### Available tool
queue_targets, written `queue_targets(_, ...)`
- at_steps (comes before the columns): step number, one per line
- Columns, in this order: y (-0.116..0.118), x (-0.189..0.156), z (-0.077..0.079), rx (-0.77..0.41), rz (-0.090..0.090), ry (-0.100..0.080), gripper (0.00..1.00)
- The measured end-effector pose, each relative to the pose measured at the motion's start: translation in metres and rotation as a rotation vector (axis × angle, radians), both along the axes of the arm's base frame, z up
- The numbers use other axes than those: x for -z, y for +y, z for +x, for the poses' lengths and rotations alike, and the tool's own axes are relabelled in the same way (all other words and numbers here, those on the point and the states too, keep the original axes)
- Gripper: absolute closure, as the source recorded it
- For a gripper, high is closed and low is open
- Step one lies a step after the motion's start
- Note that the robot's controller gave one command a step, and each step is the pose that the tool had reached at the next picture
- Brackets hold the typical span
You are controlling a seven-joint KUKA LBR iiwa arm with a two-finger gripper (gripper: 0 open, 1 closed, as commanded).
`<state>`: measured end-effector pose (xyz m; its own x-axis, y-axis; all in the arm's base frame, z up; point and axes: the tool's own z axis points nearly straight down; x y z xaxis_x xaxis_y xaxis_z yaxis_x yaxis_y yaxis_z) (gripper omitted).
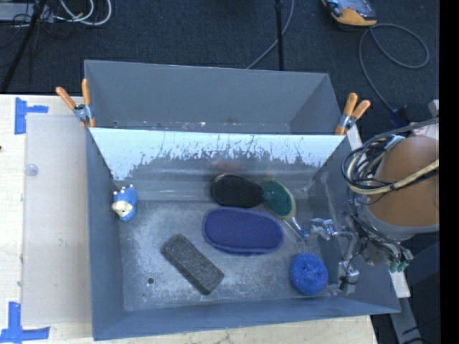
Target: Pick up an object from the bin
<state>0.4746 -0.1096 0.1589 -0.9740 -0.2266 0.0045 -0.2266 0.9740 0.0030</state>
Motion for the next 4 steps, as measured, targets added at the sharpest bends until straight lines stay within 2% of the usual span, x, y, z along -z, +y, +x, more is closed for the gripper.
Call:
queue_targets(1,-0.008,0.018,-0.002,-0.091,0.000,-0.002,0.00)
queue_targets(2,-0.009,0.086,0.008,-0.235,-0.001,-0.012,0.00)
queue_targets(3,-0.004,0.088,0.005,-0.327,-0.001,-0.005,1.00)
queue_targets(4,-0.004,0.088,0.005,-0.328,-0.001,-0.005,1.00)
